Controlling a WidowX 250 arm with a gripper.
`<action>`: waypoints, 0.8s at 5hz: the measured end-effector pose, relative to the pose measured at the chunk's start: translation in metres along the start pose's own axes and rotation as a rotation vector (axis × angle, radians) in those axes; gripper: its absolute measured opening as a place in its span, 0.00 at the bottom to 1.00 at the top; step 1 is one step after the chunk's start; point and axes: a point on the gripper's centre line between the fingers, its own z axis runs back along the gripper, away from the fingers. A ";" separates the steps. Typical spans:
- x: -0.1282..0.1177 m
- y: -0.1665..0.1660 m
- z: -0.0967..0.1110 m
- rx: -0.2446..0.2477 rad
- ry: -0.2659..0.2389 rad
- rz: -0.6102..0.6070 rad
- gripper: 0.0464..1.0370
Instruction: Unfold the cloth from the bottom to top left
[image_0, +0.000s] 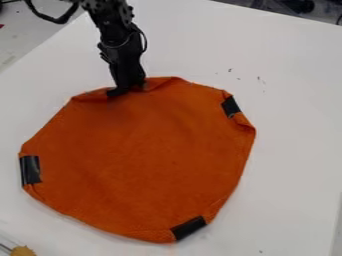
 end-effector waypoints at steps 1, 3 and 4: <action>0.012 0.011 -0.005 -0.001 -0.028 -0.026 0.19; 0.027 0.030 0.001 0.063 -0.054 -0.100 0.76; 0.030 0.050 -0.005 0.086 -0.070 -0.111 0.97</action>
